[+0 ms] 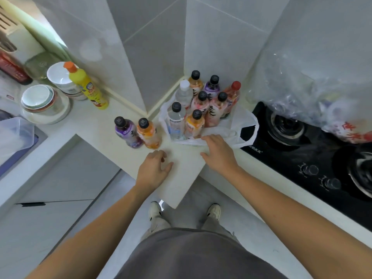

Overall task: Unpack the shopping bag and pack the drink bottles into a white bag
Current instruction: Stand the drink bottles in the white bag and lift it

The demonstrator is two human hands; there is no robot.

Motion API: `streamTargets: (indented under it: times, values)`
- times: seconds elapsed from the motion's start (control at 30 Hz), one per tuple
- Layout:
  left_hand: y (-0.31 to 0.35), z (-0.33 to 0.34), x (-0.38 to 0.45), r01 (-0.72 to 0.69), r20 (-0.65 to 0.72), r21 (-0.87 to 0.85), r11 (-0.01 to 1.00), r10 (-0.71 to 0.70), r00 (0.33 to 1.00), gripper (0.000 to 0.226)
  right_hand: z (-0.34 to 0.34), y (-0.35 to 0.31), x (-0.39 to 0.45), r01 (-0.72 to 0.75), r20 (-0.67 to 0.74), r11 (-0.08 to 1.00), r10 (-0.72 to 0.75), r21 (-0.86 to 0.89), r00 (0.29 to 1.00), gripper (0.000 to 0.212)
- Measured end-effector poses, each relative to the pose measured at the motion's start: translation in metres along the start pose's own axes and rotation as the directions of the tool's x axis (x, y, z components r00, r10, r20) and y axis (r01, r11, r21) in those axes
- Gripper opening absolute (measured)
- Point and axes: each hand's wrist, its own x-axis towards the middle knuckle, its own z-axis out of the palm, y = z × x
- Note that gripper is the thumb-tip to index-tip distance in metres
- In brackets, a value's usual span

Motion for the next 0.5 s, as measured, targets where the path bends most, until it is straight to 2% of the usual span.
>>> streamTargets:
  times: [0.13, 0.23, 0.33, 0.4, 0.47, 0.5]
  values:
    - [0.065, 0.029, 0.017, -0.247, 0.038, 0.032, 0.969, 0.245, 0.969, 0.045, -0.012, 0.056, 0.002, 0.092, 0.027, 0.957, -0.088, -0.276, 0.996, 0.056]
    - [0.107, 0.051, 0.037, -0.365, 0.061, 0.076, 0.928, 0.361, 0.930, 0.054, -0.022, 0.088, 0.006, 0.122, 0.057, 0.927, -0.109, -0.355, 0.992, 0.043]
    - [0.136, 0.072, 0.056, -0.350, 0.115, 0.094, 0.932, 0.339, 0.934, 0.064, -0.035, 0.111, 0.010, 0.177, 0.133, 0.912, -0.137, -0.369, 0.982, 0.030]
    - [0.147, 0.084, 0.068, -0.297, 0.148, 0.122, 0.947, 0.279, 0.949, 0.068, -0.042, 0.124, 0.011, 0.272, 0.152, 0.899, -0.233, -0.343, 0.961, 0.027]
    - [0.152, 0.092, 0.076, -0.288, 0.155, 0.184, 0.940, 0.261, 0.953, 0.056, -0.047, 0.134, 0.009, 0.380, 0.134, 0.869, -0.356, -0.317, 0.925, 0.027]
    - [0.153, 0.095, 0.079, -0.298, 0.147, 0.219, 0.929, 0.270, 0.951, 0.042, -0.048, 0.138, 0.008, 0.427, 0.126, 0.852, -0.408, -0.304, 0.904, 0.028]
